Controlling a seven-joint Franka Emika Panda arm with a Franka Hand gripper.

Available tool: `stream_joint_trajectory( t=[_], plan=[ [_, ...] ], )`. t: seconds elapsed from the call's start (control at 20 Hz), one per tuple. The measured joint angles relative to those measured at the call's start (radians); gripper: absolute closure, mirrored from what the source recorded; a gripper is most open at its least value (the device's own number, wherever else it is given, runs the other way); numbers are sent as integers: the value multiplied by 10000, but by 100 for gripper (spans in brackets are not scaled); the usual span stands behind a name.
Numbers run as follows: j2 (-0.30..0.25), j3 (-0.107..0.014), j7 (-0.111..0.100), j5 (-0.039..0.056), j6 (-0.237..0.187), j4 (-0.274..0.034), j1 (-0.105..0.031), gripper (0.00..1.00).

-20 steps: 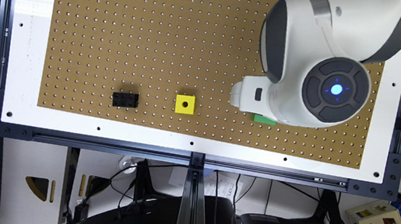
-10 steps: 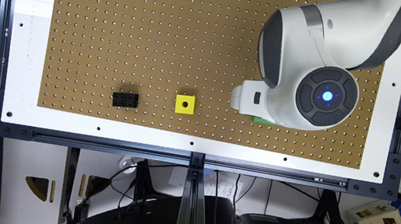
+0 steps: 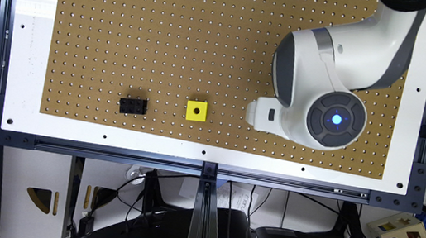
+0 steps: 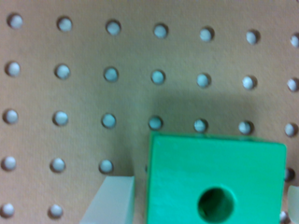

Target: Pick up green block.

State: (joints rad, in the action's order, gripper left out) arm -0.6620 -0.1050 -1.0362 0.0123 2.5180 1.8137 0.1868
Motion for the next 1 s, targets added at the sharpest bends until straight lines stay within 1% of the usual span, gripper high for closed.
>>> stream_joint_trajectory(
  t=[0.05, 0.35, 0.5, 0.8, 1.0],
  plan=[
    [-66, 3, -4, -1, -26, -102, 12, 100],
    [-66, -2, -4, -1, -27, -102, 6, 100],
    [-57, 23, -4, -1, -102, -101, 1, 100],
    [7, 33, -4, -1, -164, -105, -2, 100],
    [464, 34, -5, -1, -693, -105, -4, 100]
  ],
)
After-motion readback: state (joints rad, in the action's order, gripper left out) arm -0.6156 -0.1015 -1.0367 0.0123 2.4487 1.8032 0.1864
